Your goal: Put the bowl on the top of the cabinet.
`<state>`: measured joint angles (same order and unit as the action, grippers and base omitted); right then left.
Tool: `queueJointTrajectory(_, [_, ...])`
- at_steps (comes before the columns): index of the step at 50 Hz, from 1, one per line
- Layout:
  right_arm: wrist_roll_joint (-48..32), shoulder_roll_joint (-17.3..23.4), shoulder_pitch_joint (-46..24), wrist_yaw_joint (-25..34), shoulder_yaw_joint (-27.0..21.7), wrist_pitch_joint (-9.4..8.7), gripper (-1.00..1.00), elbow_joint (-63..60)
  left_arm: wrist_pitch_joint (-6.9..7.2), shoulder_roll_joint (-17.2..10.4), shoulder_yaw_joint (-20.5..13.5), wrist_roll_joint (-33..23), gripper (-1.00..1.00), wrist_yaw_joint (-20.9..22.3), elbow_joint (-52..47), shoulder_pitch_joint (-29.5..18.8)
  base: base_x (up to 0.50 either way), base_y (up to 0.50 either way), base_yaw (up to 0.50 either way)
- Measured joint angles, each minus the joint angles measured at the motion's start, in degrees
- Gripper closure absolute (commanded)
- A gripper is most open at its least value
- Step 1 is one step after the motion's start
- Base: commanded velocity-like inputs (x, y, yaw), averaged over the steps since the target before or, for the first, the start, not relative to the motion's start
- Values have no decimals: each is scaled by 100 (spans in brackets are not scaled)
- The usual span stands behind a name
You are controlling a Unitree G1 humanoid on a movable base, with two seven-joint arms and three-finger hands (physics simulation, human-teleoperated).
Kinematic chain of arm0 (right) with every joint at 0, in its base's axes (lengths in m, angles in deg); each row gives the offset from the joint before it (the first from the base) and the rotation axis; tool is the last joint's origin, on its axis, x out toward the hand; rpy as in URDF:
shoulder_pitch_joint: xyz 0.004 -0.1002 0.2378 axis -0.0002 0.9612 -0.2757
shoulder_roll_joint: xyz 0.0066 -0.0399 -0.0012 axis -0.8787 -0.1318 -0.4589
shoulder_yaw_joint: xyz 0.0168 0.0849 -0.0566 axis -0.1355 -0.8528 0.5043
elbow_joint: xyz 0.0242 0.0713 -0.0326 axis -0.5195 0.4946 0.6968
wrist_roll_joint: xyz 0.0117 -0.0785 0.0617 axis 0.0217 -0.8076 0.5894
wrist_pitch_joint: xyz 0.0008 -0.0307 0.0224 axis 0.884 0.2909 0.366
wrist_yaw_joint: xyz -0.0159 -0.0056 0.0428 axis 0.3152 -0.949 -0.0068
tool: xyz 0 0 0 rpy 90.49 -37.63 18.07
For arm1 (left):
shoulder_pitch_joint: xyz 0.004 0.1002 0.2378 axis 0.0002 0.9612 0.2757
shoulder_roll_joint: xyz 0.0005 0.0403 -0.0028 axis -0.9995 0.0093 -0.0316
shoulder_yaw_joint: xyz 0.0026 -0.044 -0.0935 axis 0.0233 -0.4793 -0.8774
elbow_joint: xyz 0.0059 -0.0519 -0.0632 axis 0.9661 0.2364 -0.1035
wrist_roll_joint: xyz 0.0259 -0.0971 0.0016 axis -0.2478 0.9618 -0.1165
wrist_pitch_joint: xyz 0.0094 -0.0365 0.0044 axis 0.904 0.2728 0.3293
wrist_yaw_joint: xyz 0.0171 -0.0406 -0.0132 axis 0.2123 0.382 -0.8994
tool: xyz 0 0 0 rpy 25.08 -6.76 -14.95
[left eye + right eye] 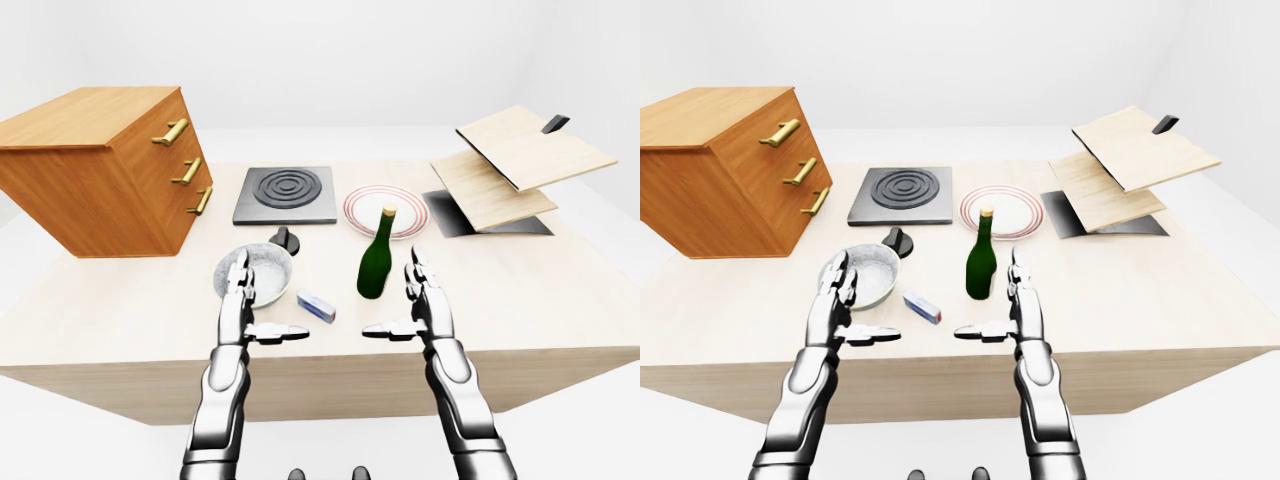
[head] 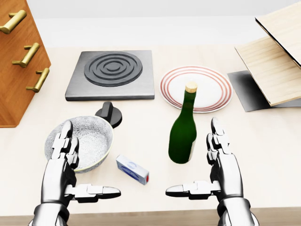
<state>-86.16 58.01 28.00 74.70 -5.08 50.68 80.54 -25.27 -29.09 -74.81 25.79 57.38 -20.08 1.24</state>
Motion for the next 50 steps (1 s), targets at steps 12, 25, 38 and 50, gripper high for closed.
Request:
queueJointTrajectory(12, [3,57,-31,83,-94,146,-100,125,-117,-61,-118,51,-100,46,143,-57,0,0,0])
queueJointTrajectory(25, [-380,48,291,-55,-102,461,-100,-985,-454,-54,-240,-83,-100,-143,-624,177,0,0,0])
queueJointTrajectory(38, [-943,6,555,-321,-221,461,-100,-2317,-454,30,-539,-409,-100,-632,-1987,530,0,0,0])
queueJointTrajectory(50, [-1283,-1,639,-530,-345,461,-100,-2708,-454,93,-730,-680,-100,-966,-2454,681,0,5,0])
